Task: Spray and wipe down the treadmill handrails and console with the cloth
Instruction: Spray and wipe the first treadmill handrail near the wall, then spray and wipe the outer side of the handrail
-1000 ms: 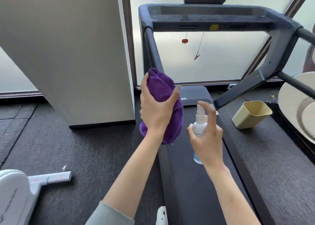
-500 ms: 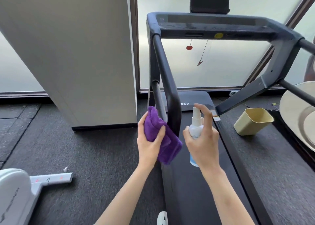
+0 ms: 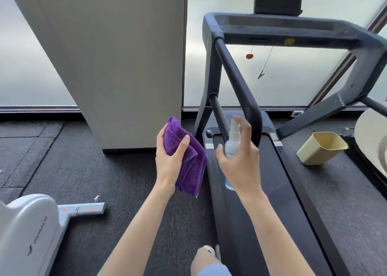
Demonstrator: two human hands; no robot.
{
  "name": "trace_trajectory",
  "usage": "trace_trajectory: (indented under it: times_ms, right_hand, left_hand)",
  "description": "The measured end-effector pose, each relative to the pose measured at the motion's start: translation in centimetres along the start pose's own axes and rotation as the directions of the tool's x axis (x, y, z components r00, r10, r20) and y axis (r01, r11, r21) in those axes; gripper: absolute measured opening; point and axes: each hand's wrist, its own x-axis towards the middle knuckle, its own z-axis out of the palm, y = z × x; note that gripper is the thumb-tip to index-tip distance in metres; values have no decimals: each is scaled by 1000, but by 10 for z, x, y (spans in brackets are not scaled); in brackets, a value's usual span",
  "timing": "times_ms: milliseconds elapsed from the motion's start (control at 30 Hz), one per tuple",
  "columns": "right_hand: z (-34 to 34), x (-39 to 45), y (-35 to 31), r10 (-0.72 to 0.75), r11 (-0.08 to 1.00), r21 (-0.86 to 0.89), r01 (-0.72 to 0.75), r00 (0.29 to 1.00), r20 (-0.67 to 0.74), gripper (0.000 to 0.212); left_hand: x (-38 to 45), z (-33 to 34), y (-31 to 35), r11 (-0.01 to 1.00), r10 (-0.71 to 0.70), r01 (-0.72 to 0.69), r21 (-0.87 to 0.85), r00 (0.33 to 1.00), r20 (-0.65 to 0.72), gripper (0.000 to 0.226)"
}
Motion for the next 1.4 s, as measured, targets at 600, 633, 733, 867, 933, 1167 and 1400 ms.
trace_trajectory:
  times_ms: [600,633,733,867,933,1167,1400]
  right_hand:
    - [164,121,30,283,954,128,-270,954,-97,71]
    - [170,127,31,314,944,141,-299,944,-100,72]
    - [182,139,38,367,926,143,-349,920,-135,71]
    - [195,144,49,451,892,92,-442,859,-242,72]
    - [203,144,54,493,864,61,-500,815,-306,72]
    - [250,149,47,593,722,86,-686,551,-587,65]
    - [268,176,35,601,558,42,-829,368,-709,64]
  left_hand:
    - [220,-21,11,974,-137,82,212,956,259,60]
    - [234,-19,12,973,-135,76,218,954,268,59]
    - [269,-9,12,975,-151,88,205,938,311,54]
    - [307,10,1,971,-202,125,204,887,415,55]
    - [324,22,-4,966,-237,146,215,836,495,54]
    - [393,41,-11,928,-365,148,343,554,748,63]
    - [449,52,-9,895,-438,125,428,425,793,64]
